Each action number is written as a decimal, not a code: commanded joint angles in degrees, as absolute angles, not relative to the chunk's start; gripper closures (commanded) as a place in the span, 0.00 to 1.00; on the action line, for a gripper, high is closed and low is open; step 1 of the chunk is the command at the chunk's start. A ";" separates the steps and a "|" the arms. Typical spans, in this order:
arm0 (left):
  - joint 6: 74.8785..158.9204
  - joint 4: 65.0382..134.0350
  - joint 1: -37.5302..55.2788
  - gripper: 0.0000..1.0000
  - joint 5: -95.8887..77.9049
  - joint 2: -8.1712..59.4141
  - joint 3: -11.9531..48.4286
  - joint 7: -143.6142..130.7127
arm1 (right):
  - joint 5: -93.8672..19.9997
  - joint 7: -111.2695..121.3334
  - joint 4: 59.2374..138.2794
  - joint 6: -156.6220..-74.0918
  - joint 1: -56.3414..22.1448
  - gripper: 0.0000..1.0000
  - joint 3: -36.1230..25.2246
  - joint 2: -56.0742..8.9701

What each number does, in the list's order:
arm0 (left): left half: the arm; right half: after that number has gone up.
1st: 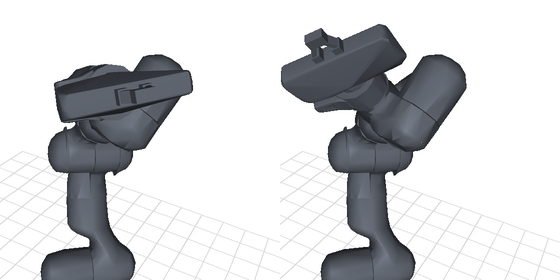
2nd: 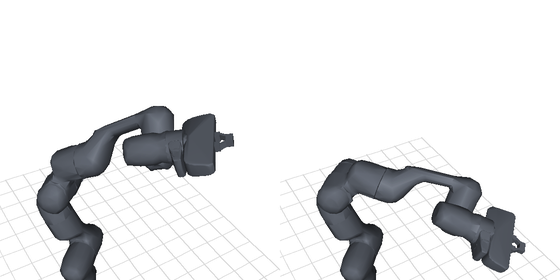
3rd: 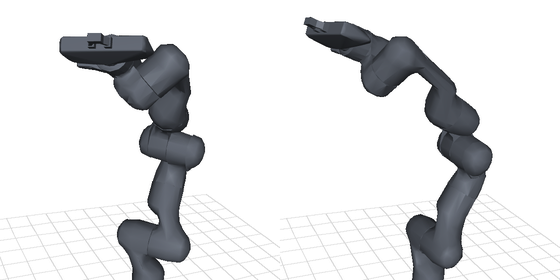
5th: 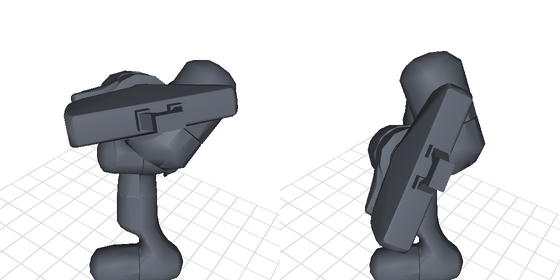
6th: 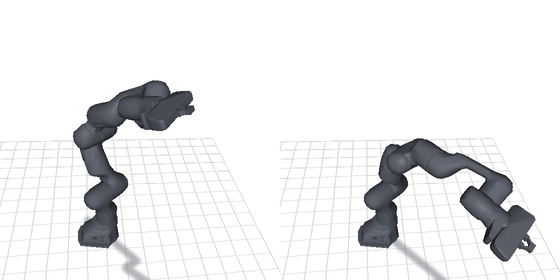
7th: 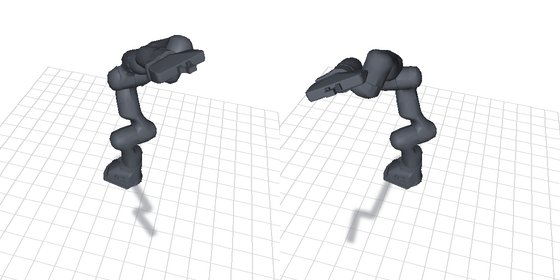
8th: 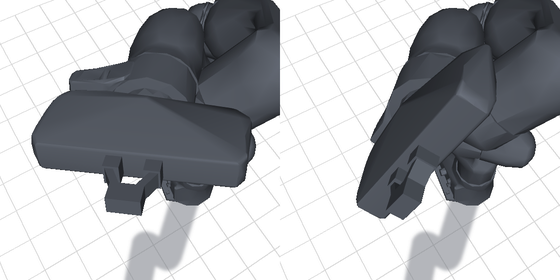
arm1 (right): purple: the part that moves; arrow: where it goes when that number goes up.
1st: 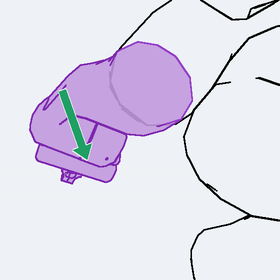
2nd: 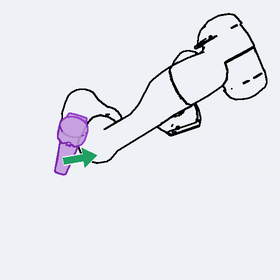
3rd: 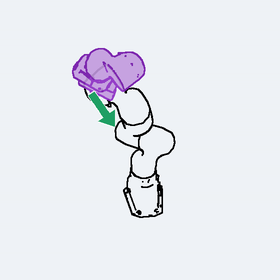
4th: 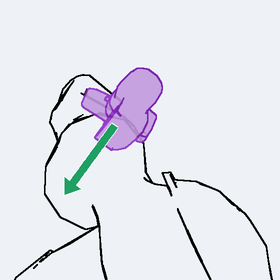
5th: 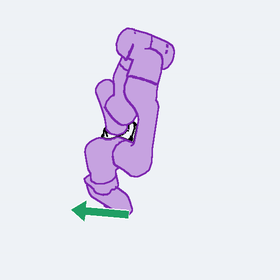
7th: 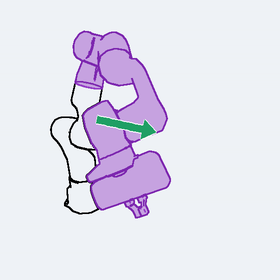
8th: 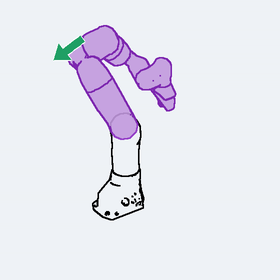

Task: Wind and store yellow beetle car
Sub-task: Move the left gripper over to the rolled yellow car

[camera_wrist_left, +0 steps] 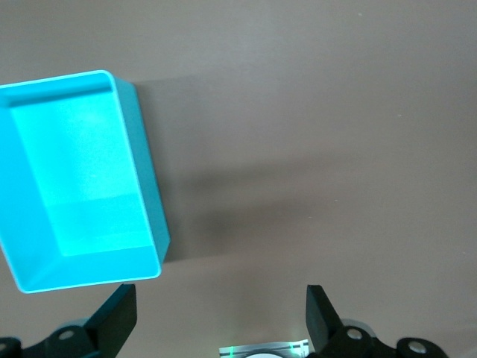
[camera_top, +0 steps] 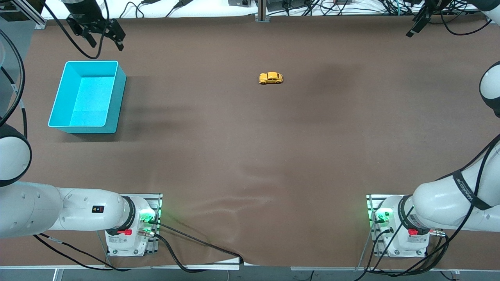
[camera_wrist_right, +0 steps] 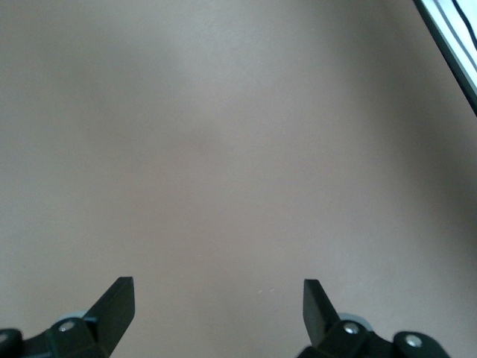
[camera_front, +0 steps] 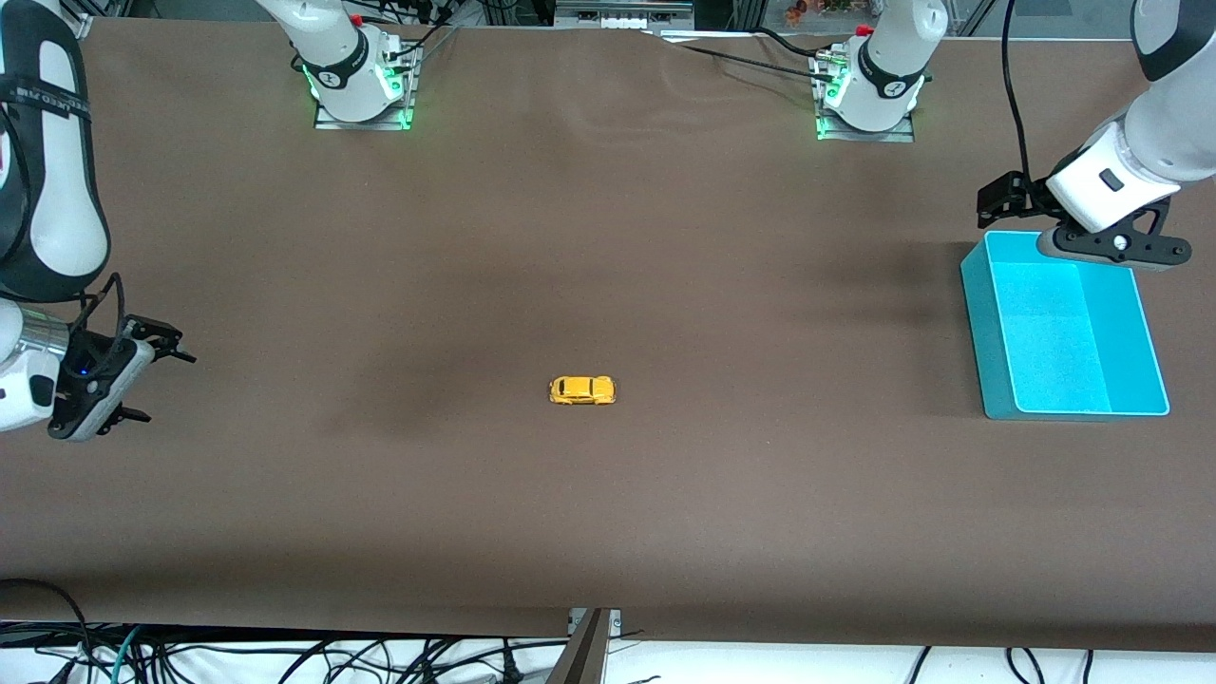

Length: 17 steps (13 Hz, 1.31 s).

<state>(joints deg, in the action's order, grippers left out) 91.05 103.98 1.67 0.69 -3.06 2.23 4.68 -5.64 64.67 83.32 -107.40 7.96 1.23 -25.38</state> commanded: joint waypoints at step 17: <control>125.75 89.24 26.25 0.00 -0.13 30.55 16.52 7.10 | -2.12 26.28 71.37 -88.24 5.19 0.00 0.27 -19.52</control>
